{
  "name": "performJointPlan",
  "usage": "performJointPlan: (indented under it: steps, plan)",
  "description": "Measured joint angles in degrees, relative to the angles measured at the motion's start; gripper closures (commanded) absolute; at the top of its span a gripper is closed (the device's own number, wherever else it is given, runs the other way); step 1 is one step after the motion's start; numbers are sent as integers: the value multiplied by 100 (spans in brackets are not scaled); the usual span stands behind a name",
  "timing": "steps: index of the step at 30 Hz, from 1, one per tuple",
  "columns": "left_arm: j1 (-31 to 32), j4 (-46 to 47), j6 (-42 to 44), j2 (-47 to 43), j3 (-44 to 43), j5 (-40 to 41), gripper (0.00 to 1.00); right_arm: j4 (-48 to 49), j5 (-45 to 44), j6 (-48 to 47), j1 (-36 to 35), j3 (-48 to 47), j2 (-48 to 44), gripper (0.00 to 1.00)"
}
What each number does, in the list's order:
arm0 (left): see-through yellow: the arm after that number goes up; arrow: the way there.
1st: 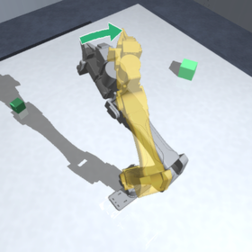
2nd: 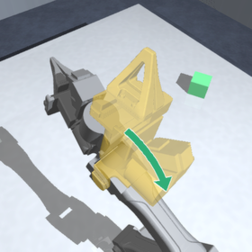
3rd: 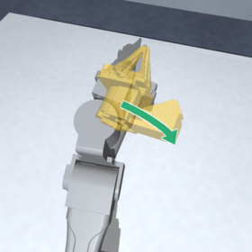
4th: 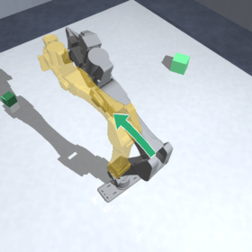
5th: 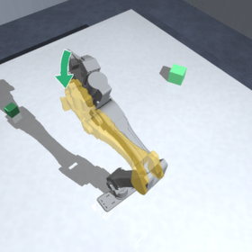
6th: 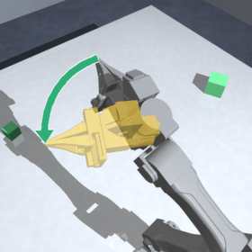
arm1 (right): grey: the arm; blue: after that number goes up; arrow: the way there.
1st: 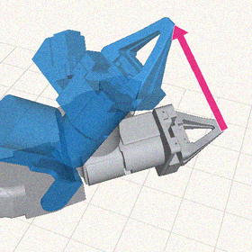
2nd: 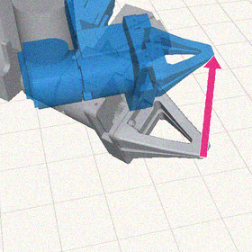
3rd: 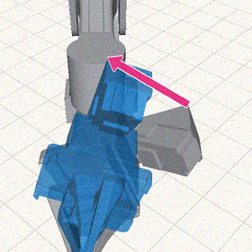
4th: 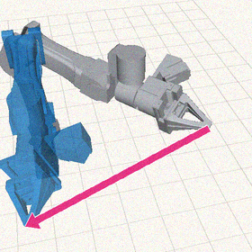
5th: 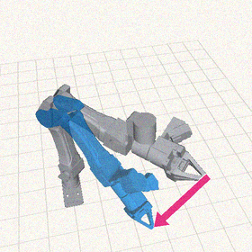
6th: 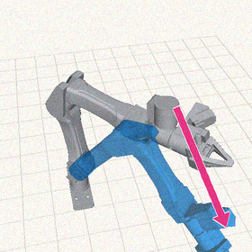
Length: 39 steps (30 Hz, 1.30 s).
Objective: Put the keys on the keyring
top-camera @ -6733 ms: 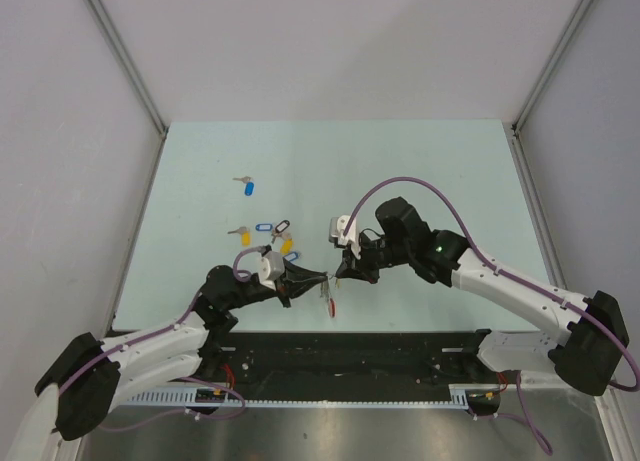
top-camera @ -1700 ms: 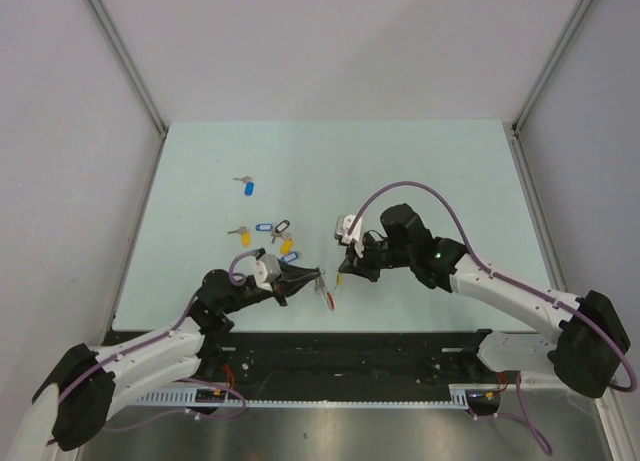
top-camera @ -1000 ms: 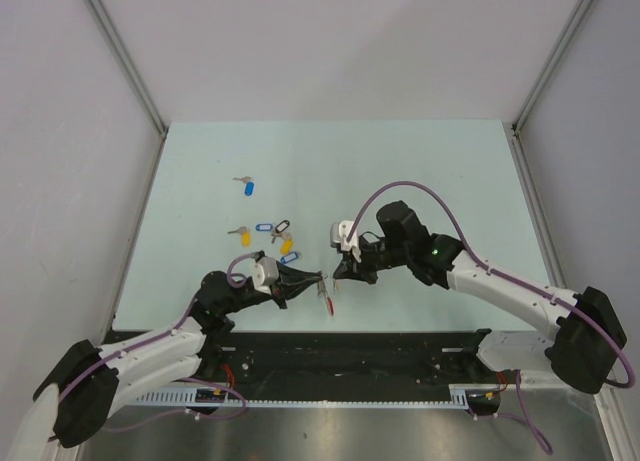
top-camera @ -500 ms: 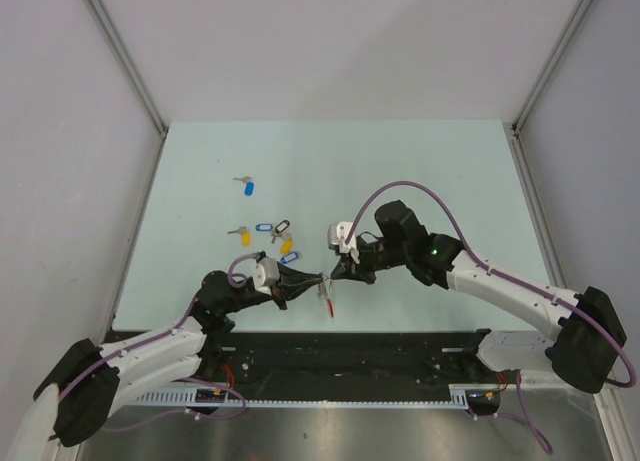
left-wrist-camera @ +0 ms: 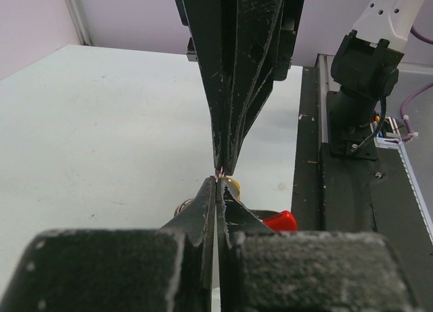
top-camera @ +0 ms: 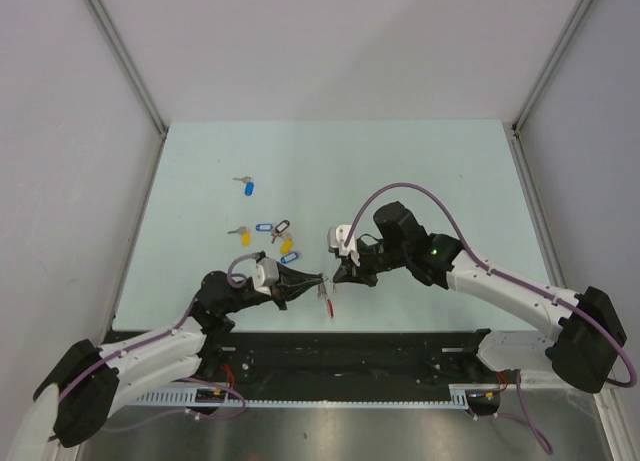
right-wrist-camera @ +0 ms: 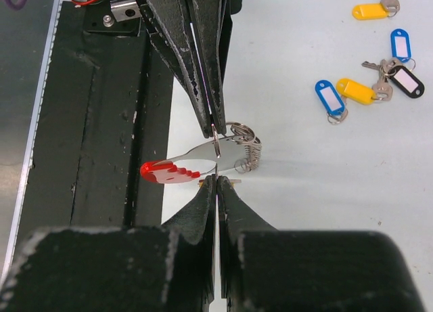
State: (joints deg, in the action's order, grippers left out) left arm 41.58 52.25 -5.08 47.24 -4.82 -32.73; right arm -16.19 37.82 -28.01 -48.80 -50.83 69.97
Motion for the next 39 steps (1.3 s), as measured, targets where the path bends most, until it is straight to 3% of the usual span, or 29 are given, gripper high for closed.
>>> performJointPlan:
  steps: [39]
  plan:
    - [0,42,-9,63,0,-98,100,24,175,-9,0,-9,0,100]
